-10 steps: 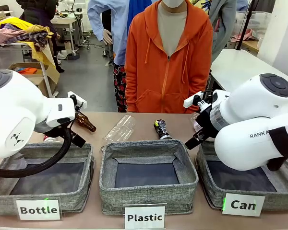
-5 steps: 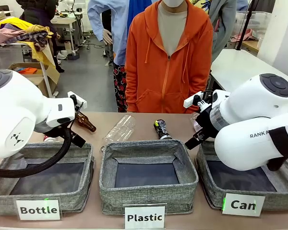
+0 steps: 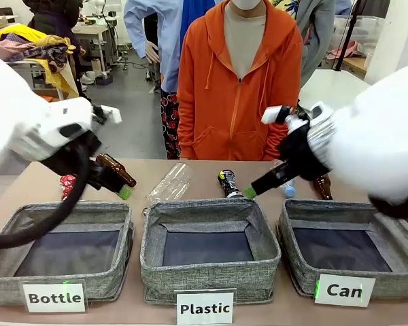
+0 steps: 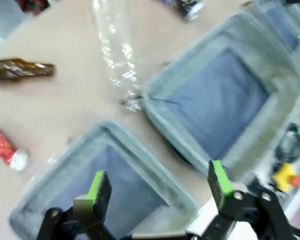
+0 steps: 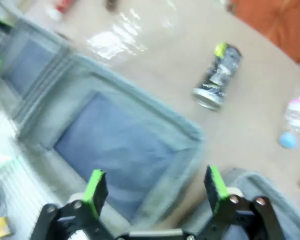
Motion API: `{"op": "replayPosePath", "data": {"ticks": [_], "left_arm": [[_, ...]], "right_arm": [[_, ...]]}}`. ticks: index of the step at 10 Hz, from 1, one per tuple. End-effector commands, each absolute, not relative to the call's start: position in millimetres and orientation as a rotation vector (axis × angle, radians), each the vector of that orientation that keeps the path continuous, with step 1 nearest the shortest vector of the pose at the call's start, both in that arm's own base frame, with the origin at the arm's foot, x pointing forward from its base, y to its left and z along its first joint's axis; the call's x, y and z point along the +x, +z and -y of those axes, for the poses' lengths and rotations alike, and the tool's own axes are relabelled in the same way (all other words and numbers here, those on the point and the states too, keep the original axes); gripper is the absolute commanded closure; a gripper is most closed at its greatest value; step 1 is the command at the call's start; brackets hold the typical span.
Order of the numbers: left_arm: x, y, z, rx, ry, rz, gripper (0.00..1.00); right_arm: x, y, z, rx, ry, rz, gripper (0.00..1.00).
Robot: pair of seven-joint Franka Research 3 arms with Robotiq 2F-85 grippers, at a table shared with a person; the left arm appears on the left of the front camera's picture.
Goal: Sort the can waste into the basket.
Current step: Pick up the can waste from the table and place it in the right Fabric basket.
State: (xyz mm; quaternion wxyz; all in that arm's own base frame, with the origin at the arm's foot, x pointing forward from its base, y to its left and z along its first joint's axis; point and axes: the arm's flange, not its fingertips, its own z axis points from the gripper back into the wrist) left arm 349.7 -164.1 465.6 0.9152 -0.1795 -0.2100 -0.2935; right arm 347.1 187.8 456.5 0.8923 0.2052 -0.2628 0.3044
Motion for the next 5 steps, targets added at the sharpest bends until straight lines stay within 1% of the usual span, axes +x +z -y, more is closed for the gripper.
{"op": "replayPosePath", "data": {"ticks": [1, 2, 3, 4, 5], "left_arm": [[326, 497, 121, -0.604, -0.469, 0.27, 0.0], [309, 505, 93, -0.743, -0.466, 0.223, 0.0], [298, 504, 56, -0.884, -0.424, 0.216, 0.0], [292, 494, 14, -1.011, -0.342, 0.243, 0.0], [284, 475, -33, -1.149, -0.268, 0.301, 0.0]], "right_arm": [[320, 489, -134, 0.736, 0.629, 0.498, 0.0], [299, 497, -112, 0.885, 0.661, 0.504, 0.0], [285, 496, -81, 1.031, 0.619, 0.54, 0.0], [279, 482, -43, 1.144, 0.52, 0.579, 0.0], [278, 455, -1, 1.275, 0.373, 0.603, 0.0]]}}
